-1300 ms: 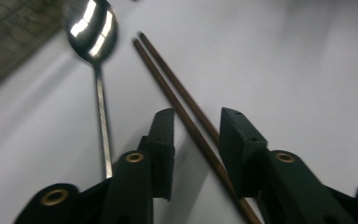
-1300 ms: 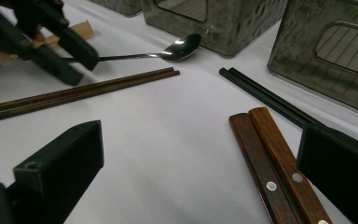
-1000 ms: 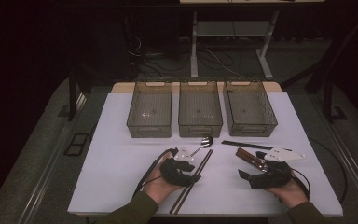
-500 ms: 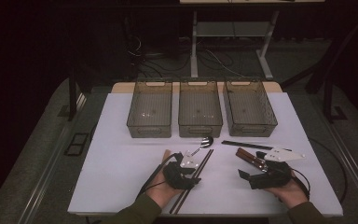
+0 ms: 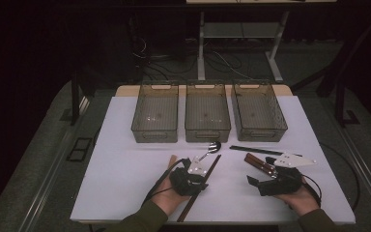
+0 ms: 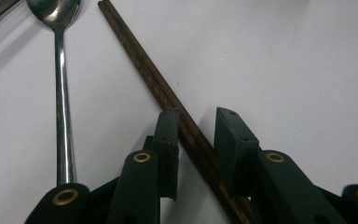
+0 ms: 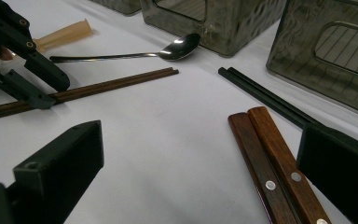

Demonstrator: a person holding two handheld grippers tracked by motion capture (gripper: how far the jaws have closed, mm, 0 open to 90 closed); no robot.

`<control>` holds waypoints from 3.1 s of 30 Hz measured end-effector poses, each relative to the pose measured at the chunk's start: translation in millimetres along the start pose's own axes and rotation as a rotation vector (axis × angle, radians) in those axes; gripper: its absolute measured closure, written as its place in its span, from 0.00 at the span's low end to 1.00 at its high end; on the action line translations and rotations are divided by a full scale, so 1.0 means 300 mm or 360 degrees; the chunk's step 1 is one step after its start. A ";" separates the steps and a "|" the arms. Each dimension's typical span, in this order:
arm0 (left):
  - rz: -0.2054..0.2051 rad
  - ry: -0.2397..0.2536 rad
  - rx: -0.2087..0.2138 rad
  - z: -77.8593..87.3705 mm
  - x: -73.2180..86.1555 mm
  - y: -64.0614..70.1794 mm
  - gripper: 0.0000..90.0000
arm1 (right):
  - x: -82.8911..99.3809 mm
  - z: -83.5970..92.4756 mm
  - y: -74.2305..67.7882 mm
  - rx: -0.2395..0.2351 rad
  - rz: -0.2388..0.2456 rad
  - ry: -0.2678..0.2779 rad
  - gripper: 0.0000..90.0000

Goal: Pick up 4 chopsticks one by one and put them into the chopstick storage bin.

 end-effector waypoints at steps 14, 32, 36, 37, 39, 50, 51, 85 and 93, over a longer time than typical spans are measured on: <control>0.0026 -0.0032 -0.0069 0.028 0.014 -0.056 0.85 | 0.000 0.001 0.001 -0.0001 -0.0003 0.0001 0.01; 0.0210 0.0164 -0.0032 0.136 0.050 -0.102 0.81 | 0.000 0.000 0.001 -0.0001 -0.0002 0.0000 0.01; 0.0289 0.0198 -0.0029 0.182 0.086 -0.098 0.84 | 0.000 0.000 0.000 0.0002 0.0001 -0.0002 0.01; 0.0306 0.0200 -0.0036 0.201 0.098 -0.091 0.84 | 0.000 -0.001 0.000 0.0003 0.0000 -0.0003 0.01; 0.0308 0.0200 -0.0032 0.212 0.110 -0.081 0.85 | 0.001 -0.001 -0.001 0.0004 -0.0001 -0.0006 0.01; 0.0280 0.0120 0.0008 0.187 0.129 -0.064 0.89 | 0.001 -0.002 -0.003 0.0004 0.0001 -0.0009 0.01; 0.0275 0.0113 0.0005 0.184 0.129 -0.065 0.90 | 0.001 -0.003 -0.003 0.0004 0.0000 -0.0009 0.01; 0.0257 0.0025 -0.0133 0.158 0.137 -0.055 0.93 | 0.001 -0.003 -0.004 0.0000 0.0010 -0.0012 0.01; 0.0276 0.0034 -0.0130 0.156 0.136 -0.064 0.94 | 0.000 -0.003 -0.004 -0.0001 0.0013 -0.0015 0.01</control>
Point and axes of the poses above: each handheld gripper's, and its own axes: z roughly backward along the jaws, x roughly out of its underside, y roughly to its right, the point moved 1 cm from there along -z, roughly forward along the jaws, and after that the axes turned 10 degrees about y, right-handed, at the moved point
